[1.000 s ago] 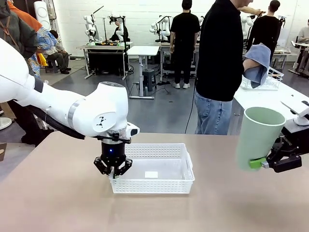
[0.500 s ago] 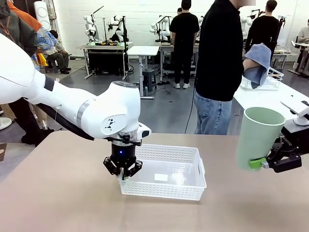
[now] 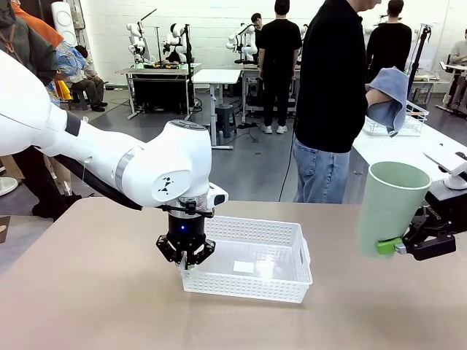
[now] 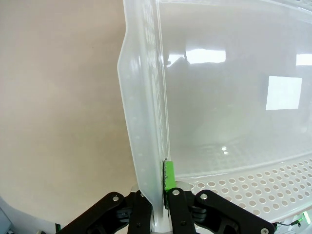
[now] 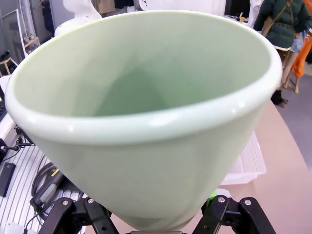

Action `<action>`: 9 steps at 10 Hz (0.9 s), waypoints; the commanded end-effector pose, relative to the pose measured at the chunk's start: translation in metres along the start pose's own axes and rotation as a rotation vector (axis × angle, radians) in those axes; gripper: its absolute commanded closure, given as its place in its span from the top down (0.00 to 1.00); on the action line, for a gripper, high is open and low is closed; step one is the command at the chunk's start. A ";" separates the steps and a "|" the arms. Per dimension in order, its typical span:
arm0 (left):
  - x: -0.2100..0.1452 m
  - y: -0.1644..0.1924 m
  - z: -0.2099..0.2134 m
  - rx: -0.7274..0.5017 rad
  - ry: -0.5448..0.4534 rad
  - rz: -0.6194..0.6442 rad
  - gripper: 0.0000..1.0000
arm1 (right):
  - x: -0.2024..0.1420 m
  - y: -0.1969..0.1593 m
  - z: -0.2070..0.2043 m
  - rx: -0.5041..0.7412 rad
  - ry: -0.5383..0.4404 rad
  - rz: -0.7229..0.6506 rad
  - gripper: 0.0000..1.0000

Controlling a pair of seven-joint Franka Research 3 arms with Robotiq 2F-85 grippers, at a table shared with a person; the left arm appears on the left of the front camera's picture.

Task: Clean and organize the cups into the basket.
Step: Pick up the Organizing basket and move it to the center of the table, then pick up the Reusable plastic cup from the right side of the table and place it inside the Organizing basket.

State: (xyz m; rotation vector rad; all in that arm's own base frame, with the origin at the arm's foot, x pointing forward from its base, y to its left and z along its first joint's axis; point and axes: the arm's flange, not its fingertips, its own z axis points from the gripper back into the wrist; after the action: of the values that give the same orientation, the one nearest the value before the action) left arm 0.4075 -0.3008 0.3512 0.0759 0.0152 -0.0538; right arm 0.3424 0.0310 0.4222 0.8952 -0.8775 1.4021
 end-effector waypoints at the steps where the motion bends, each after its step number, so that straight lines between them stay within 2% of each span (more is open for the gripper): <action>1: -0.001 -0.002 -0.001 0.005 0.000 -0.008 0.00 | 0.000 0.000 -0.001 0.002 0.002 0.017 0.79; 3: -0.001 -0.002 -0.001 0.005 0.000 -0.008 0.00 | 0.000 0.000 0.000 0.000 0.000 0.000 0.79; 5: -0.001 -0.002 -0.001 0.005 0.000 -0.008 0.00 | 0.083 0.019 0.008 -0.134 0.154 -0.017 0.79; 7: -0.001 -0.002 -0.001 0.005 0.000 -0.008 0.00 | 0.141 0.016 0.014 -0.195 0.366 -0.140 0.79; 9: -0.001 -0.002 -0.001 0.005 0.000 -0.008 0.00 | 0.185 -0.002 -0.014 -0.221 0.673 -0.275 0.79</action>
State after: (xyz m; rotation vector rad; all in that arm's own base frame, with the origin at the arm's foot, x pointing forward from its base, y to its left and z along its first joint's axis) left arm 0.4073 -0.3014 0.3512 0.0758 0.0152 -0.0551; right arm 0.3231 0.1045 0.5871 0.3567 -0.6127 1.2493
